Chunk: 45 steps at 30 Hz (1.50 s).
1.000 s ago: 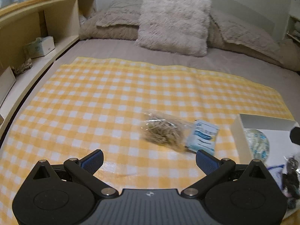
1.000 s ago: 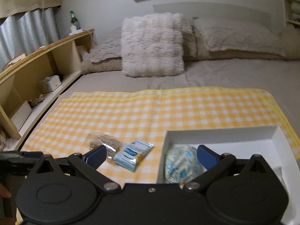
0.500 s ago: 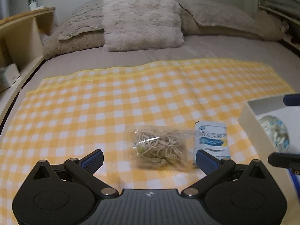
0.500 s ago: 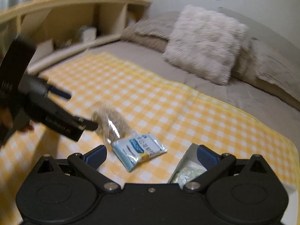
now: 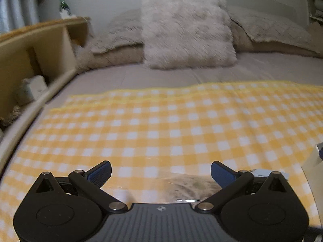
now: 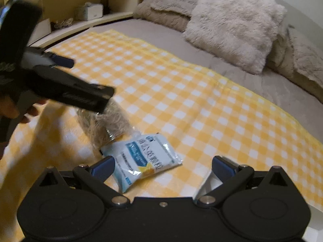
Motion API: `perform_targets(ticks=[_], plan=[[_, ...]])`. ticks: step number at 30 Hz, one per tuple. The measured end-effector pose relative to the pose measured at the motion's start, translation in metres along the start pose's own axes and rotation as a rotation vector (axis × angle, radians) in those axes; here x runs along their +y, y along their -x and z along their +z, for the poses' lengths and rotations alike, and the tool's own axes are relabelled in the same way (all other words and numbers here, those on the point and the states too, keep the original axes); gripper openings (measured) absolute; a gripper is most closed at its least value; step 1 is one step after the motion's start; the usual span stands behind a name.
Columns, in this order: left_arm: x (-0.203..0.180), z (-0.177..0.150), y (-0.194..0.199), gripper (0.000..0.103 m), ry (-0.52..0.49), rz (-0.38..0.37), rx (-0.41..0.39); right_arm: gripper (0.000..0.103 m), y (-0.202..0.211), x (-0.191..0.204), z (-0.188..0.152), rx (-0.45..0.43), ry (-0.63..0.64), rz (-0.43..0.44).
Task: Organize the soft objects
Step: 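Move both tools to the cord bag and blue-white sachet on the cloth, then grasp the clear bag of cords with the left tool while the right tool grasps the blue-white sachet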
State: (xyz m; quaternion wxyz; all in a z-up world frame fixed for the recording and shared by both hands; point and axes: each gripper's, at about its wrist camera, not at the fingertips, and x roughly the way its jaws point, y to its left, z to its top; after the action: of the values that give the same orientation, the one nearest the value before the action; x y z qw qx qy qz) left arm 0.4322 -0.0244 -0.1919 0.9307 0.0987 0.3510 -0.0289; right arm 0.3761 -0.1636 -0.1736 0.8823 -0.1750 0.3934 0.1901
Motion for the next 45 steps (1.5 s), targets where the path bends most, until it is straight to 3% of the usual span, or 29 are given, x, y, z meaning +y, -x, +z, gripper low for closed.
perform_targets(ticks=[3, 6, 11, 14, 18, 21, 24, 27, 30, 33, 37, 40, 42, 45], plan=[[-0.012, 0.003, -0.018, 0.103, -0.082, 0.003, 0.081, 0.103, -0.005, 0.009, -0.001, 0.019, 0.116, 0.008], [-0.010, 0.005, -0.023, 0.103, -0.114, -0.009, 0.101, 0.103, -0.008, 0.014, 0.001, 0.016, 0.195, -0.017], [-0.001, -0.001, -0.020, 0.103, -0.175, -0.025, 0.148, 0.101, -0.013, 0.001, 0.021, -0.021, 0.152, -0.027], [0.002, -0.008, -0.013, 0.103, -0.225, -0.043, 0.178, 0.088, -0.024, -0.005, 0.035, -0.011, 0.106, -0.113], [0.004, -0.013, -0.003, 0.103, -0.330, -0.076, 0.224, 0.052, -0.043, 0.007, 0.037, 0.067, 0.195, -0.225], [0.006, -0.016, 0.006, 0.103, -0.397, -0.098, 0.250, 0.050, -0.050, 0.020, 0.027, 0.122, 0.272, -0.195], [0.014, -0.018, 0.011, 0.103, -0.383, -0.104, 0.277, 0.043, -0.051, 0.032, 0.020, 0.113, 0.349, -0.219], [0.017, -0.022, 0.016, 0.103, -0.382, -0.089, 0.290, 0.027, -0.046, 0.038, 0.018, 0.143, 0.347, -0.160], [0.018, -0.021, 0.020, 0.103, -0.367, -0.078, 0.285, 0.026, -0.040, 0.046, 0.018, 0.190, 0.346, -0.102], [0.016, -0.017, 0.020, 0.103, -0.319, -0.103, 0.271, 0.024, -0.032, 0.052, 0.018, 0.239, 0.326, 0.010], [0.009, -0.013, 0.015, 0.103, -0.272, -0.165, 0.261, 0.025, -0.017, 0.049, 0.021, 0.302, 0.265, 0.189], [0.004, -0.013, 0.010, 0.103, -0.237, -0.211, 0.266, 0.039, -0.007, 0.031, 0.029, 0.269, 0.164, 0.237], [0.002, -0.015, 0.003, 0.103, -0.205, -0.217, 0.279, 0.062, -0.002, 0.020, 0.032, 0.234, 0.108, 0.275], [-0.001, -0.020, -0.010, 0.103, -0.149, -0.222, 0.311, 0.088, -0.004, 0.016, 0.033, 0.220, 0.096, 0.341]])
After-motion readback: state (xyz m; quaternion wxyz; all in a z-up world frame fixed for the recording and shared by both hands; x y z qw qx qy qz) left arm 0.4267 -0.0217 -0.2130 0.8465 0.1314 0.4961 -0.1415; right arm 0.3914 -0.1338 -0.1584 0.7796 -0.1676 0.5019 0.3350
